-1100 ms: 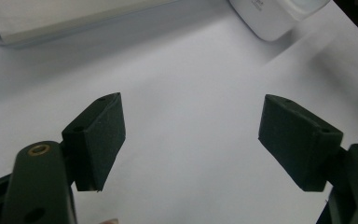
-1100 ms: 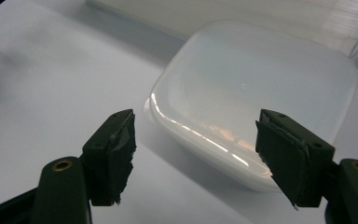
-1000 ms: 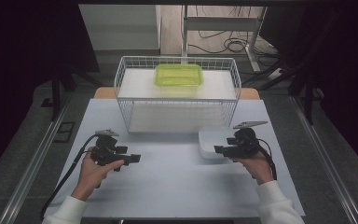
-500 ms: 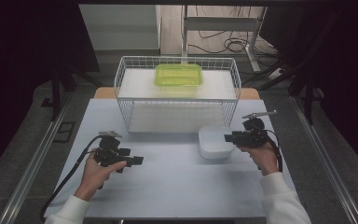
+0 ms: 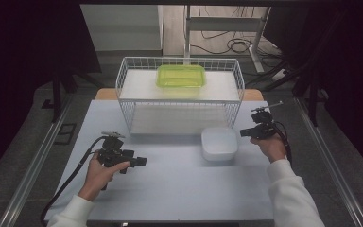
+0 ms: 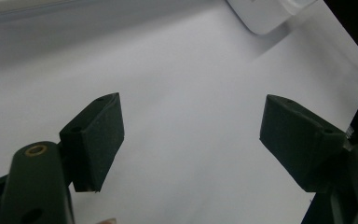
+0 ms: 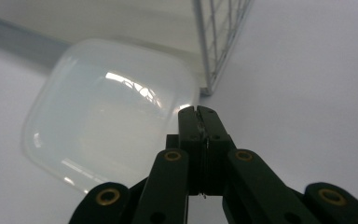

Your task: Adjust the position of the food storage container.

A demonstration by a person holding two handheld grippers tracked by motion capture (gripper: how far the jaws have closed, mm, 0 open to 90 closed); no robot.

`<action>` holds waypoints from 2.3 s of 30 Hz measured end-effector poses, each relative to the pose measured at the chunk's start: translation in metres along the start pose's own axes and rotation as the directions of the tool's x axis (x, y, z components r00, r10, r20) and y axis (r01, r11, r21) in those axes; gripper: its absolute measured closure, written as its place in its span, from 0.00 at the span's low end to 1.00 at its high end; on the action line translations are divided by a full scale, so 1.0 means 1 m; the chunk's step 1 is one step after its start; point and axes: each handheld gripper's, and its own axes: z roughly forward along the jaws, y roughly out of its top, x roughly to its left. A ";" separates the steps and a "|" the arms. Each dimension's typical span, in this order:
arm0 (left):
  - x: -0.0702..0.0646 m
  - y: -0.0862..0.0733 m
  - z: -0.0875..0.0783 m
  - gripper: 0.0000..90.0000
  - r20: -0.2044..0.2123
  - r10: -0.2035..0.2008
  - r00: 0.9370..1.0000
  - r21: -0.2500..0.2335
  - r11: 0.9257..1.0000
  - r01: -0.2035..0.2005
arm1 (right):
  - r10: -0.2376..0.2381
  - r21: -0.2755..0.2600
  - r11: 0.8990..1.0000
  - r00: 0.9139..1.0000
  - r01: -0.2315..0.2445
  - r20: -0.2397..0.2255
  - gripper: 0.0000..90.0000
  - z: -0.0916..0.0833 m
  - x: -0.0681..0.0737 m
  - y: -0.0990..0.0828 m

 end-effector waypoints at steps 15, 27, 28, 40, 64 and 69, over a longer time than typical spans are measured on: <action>0.001 0.000 0.000 0.23 -0.001 0.008 1.000 0.002 1.000 -0.008 | 0.008 0.086 0.996 0.999 -0.010 0.031 0.99 0.037 -0.007 0.008; 0.004 -0.005 -0.002 0.23 -0.007 0.011 1.000 0.012 1.000 -0.011 | -0.034 0.099 0.995 0.999 0.031 0.033 0.99 0.044 0.009 0.009; 0.004 -0.005 -0.003 0.23 -0.003 0.006 1.000 0.007 1.000 -0.006 | -0.038 0.103 0.994 0.999 0.035 0.028 0.99 0.045 0.011 0.008; 0.005 -0.005 0.001 0.23 -0.003 0.000 1.000 0.021 1.000 0.000 | -0.049 0.101 0.994 0.998 0.052 -0.027 0.99 0.052 0.044 0.005; 0.004 -0.006 0.005 0.23 -0.008 -0.001 1.000 0.030 1.000 0.001 | -0.135 0.108 0.982 0.973 0.157 -0.190 0.99 0.065 0.113 -0.005; 0.004 -0.006 0.003 0.22 -0.010 -0.002 1.000 0.026 1.000 0.002 | -0.141 0.104 0.981 0.971 0.164 -0.192 0.99 0.067 0.116 -0.005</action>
